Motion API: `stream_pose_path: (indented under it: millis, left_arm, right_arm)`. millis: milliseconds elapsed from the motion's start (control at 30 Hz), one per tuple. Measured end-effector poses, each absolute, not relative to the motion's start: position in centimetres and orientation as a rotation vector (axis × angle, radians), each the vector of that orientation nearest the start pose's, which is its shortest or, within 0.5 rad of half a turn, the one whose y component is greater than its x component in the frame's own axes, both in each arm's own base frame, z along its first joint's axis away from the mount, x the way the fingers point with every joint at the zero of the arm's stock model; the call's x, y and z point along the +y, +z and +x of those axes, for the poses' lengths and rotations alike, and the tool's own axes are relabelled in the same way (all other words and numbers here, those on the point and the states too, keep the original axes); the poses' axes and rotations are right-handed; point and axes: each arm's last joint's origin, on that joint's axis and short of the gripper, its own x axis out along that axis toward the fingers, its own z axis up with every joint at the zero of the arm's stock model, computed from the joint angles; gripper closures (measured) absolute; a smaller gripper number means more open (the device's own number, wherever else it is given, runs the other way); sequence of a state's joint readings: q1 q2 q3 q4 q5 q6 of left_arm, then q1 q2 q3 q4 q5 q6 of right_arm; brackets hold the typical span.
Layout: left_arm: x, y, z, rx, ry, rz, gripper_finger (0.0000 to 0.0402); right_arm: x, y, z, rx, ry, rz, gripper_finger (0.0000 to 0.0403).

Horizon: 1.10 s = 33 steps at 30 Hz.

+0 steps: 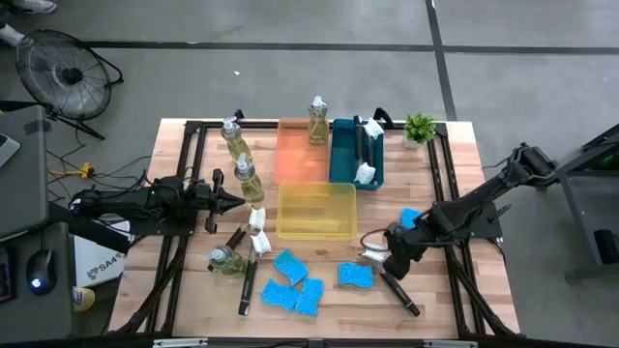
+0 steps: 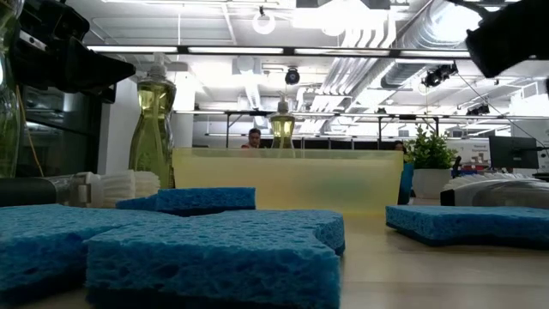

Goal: Pick & Place Kitchen Sink Supplies
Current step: Put the dish brush into the blue bin

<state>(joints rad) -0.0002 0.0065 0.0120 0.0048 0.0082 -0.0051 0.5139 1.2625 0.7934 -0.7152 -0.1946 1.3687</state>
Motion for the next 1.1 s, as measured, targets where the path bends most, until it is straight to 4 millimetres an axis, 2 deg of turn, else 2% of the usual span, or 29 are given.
stream_pose_path:
  millis: [433, 867, 1000, 1100]
  left_arm:
    - [0.0, 16.8, 9.7, -0.010, -0.009, -0.005, 0.0401]
    - [0.0, 16.8, 9.7, -0.010, -0.008, -0.005, 0.0401]
    - [0.0, 16.8, 9.7, -0.010, -0.008, -0.005, 0.0401]
    - [0.0, 16.8, 9.7, -0.010, -0.009, -0.005, 0.0401]
  right_arm:
    - [14.4, 17.1, 22.0, 1.450, -0.252, 0.929, 0.0192]
    - [15.0, 13.6, 23.1, 1.507, -0.363, 0.920, 0.0193]
    - [15.0, 13.3, 23.2, 1.513, -0.373, 0.915, 0.0210]
    - [15.0, 13.3, 23.2, 1.515, -0.380, 0.913, 0.0239]
